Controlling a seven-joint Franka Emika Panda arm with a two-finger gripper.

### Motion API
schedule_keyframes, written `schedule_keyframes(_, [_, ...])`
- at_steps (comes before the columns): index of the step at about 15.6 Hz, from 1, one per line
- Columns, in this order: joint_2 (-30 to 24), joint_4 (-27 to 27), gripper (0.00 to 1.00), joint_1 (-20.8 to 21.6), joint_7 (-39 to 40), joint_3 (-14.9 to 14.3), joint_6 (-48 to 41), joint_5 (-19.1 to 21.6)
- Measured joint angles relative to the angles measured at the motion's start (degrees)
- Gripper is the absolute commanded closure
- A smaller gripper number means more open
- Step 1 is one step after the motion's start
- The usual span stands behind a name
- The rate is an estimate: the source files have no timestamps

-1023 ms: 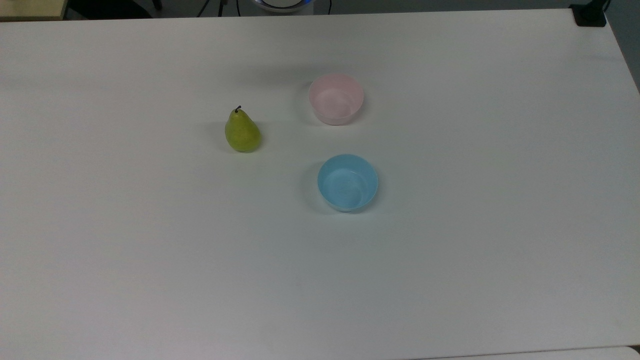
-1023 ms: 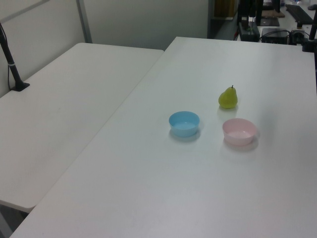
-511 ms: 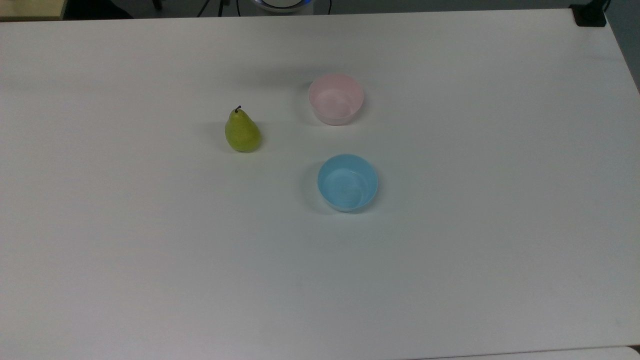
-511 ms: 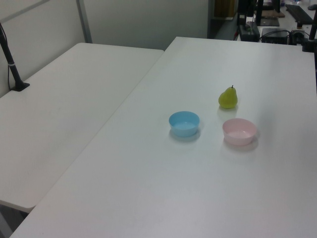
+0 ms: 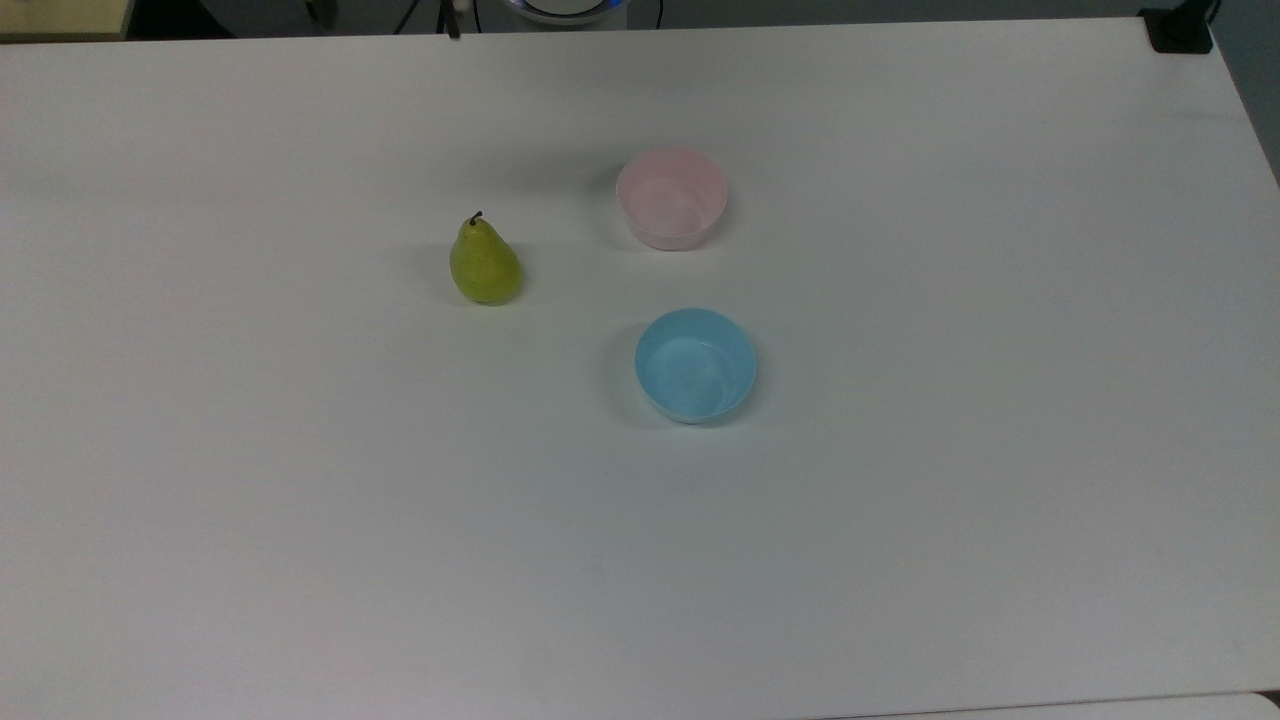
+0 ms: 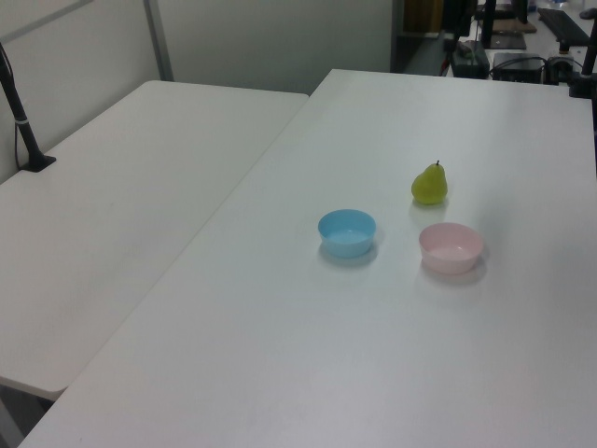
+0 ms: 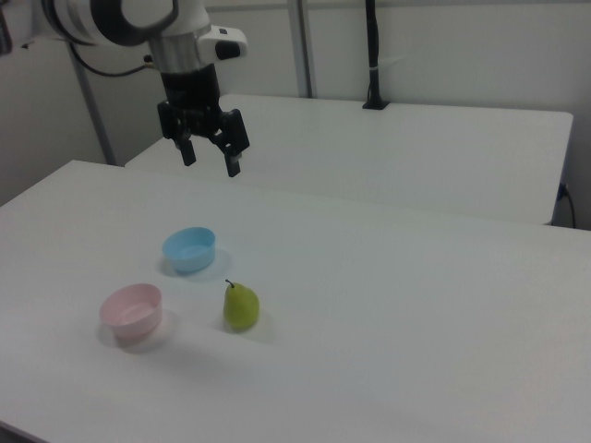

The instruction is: Place the pear in the bowl

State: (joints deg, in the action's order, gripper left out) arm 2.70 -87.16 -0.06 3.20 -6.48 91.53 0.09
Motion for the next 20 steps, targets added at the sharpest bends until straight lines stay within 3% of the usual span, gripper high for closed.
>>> schedule_keyframes(8, [11.65, -1.95, 0.00, 7.63, 0.74, 0.24, 6.55, 0.06])
schedule_keyframes(20, [17.11, -8.54, 0.00, 7.79, 12.40, -1.88, 12.05, -3.16])
